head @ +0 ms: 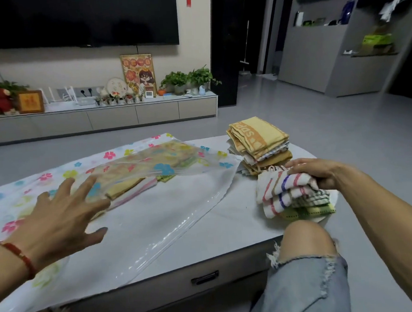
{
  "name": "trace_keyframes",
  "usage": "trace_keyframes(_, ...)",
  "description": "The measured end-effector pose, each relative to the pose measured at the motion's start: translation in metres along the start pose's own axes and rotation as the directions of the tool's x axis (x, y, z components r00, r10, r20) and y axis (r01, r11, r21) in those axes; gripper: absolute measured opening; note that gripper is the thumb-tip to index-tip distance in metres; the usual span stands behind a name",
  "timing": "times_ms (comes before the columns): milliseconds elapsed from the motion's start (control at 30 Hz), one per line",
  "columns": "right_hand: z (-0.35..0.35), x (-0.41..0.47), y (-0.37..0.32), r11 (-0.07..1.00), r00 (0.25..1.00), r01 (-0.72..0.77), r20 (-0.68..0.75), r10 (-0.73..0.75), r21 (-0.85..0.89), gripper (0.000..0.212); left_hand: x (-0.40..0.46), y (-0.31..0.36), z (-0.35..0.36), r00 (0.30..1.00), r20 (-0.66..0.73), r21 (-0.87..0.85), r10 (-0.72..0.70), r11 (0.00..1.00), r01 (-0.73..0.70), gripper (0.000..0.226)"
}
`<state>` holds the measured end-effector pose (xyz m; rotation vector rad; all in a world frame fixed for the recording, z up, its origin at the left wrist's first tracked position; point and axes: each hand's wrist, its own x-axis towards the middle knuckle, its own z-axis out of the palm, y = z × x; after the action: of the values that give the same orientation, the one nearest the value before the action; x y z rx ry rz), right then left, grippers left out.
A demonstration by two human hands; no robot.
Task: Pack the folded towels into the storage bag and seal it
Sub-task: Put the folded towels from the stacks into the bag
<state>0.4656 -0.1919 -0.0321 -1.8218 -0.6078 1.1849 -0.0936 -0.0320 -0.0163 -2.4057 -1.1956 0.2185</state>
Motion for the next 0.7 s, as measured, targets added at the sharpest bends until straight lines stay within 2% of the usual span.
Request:
trace_keyframes(100, 0.031, -0.014, -0.007, 0.991, 0.985, 0.088, 0.139, -0.102, 0.101, 0.039, -0.011, -0.004, -0.006, 0.998, 0.056, 0.025, 0.040, 0.999, -0.042, 0.055)
trace_keyframes(200, 0.068, -0.034, -0.013, 0.986, 0.950, 0.122, 0.273, -0.149, 0.115, 0.044, -0.017, -0.015, -0.017, 0.991, 0.136, -0.102, 0.021, 0.995, -0.007, 0.061)
trace_keyframes(267, 0.103, -0.045, -0.018, 0.989, 0.906, 0.116, 0.400, -0.141, 0.087, 0.042, -0.021, -0.026, -0.025, 0.983, 0.179, -0.227, 0.031, 0.974, 0.011, 0.063)
trace_keyframes(367, 0.168, -0.053, -0.019, 0.984, 0.821, 0.175, 0.547, -0.162, 0.028, 0.037, -0.022, -0.044, -0.038, 0.986, 0.166, -0.273, 0.029, 0.962, 0.018, 0.078)
trace_keyframes(433, 0.220, -0.052, -0.023, 0.972, 0.769, 0.226, 0.600, -0.221, 0.068, 0.034, -0.021, -0.054, -0.046, 0.991, 0.128, -0.297, 0.036, 0.955, 0.004, 0.088)
trace_keyframes(467, 0.248, -0.049, -0.027, 0.965, 0.755, 0.230, 0.604, -0.257, 0.123, 0.033, -0.020, -0.058, -0.050, 0.992, 0.117, -0.305, 0.045, 0.952, -0.007, 0.093)
trace_keyframes(567, 0.336, -0.031, -0.044, 0.919, 0.773, 0.194, 0.523, -0.358, 0.342, 0.031, -0.019, -0.062, -0.060, 0.987, 0.148, -0.315, 0.064, 0.949, -0.014, 0.106)
trace_keyframes(633, 0.401, -0.015, -0.053, 0.876, 0.797, 0.135, 0.475, -0.373, 0.462, 0.031, -0.016, -0.063, -0.066, 0.985, 0.156, -0.348, 0.072, 0.937, -0.013, 0.108)
trace_keyframes(700, 0.466, -0.004, -0.064, 0.818, 0.818, 0.066, 0.439, -0.372, 0.572, 0.034, -0.011, -0.066, -0.070, 0.990, 0.102, -0.390, 0.094, 0.919, -0.047, 0.106)
